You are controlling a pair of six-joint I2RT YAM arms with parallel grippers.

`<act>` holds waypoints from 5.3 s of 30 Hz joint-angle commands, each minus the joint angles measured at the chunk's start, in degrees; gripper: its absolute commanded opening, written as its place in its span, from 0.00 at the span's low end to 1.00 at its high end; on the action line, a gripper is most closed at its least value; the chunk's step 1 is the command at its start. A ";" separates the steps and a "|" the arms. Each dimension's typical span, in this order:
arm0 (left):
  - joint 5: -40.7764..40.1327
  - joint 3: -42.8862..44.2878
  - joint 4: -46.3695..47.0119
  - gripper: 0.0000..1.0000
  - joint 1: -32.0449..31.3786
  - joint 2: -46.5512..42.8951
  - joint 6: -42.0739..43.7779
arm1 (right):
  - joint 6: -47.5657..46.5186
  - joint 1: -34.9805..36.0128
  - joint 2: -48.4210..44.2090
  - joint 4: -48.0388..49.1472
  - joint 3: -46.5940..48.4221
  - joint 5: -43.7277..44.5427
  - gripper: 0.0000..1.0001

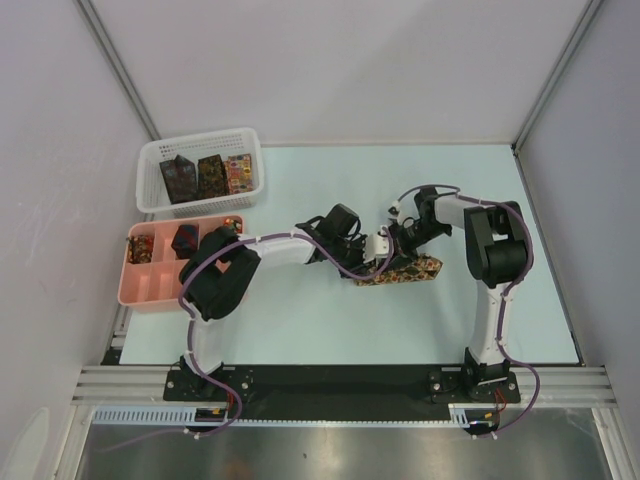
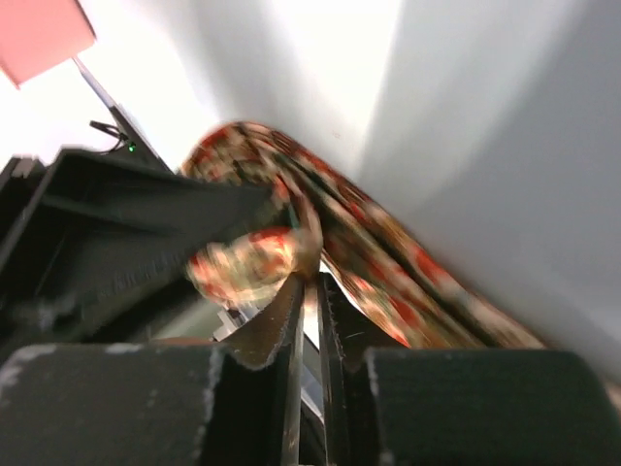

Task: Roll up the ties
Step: Roll the tie at the center of the board.

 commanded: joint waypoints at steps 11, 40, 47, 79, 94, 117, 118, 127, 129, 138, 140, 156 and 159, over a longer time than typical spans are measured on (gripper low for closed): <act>-4.06 -3.49 -5.67 0.13 0.89 -3.91 -2.44 | -2.97 -4.35 1.57 -2.45 -2.31 15.23 0.13; -12.41 -0.33 -14.37 0.31 -0.25 -2.95 -0.69 | 2.39 -1.63 -5.11 2.64 -1.78 -9.90 0.47; -12.32 0.46 -14.11 0.31 -0.33 -1.80 -1.92 | 11.61 3.20 -3.97 15.99 -4.77 -12.63 0.46; 9.46 -6.40 6.45 0.82 6.35 -6.03 -13.69 | 5.74 3.30 3.32 13.64 -6.18 9.52 0.00; -6.78 -4.46 3.04 0.24 -2.00 -2.07 -5.87 | 4.60 3.74 3.33 9.87 -2.76 8.29 0.09; -12.68 1.52 -6.99 0.30 -2.36 2.50 -8.42 | 5.83 1.89 -5.81 9.42 -5.47 -5.95 0.43; -12.68 1.60 -6.90 0.31 -2.36 2.50 -8.33 | 5.56 2.07 -5.55 9.50 -5.56 -5.51 0.42; -9.17 0.99 -6.29 0.57 -1.39 0.93 -9.56 | 2.14 -0.91 -1.68 8.28 -6.18 1.95 0.00; -7.58 0.29 -4.37 0.66 -0.86 -1.00 -10.18 | 1.35 -1.53 -1.42 7.84 -6.26 3.80 0.00; -2.13 -2.79 3.55 0.76 -0.69 -5.41 -10.44 | 0.11 -2.50 0.60 7.83 -6.00 11.36 0.00; -0.73 -2.44 4.95 0.77 -0.60 -4.62 -11.14 | 0.29 -2.15 0.69 8.10 -6.26 11.98 0.00; 1.48 1.96 3.91 0.48 -1.39 3.29 -10.36 | 4.24 0.75 2.01 13.36 -8.20 7.85 0.00; 0.17 0.73 1.10 0.28 -1.30 1.37 -8.26 | 6.17 2.24 2.62 15.64 -9.16 6.89 0.00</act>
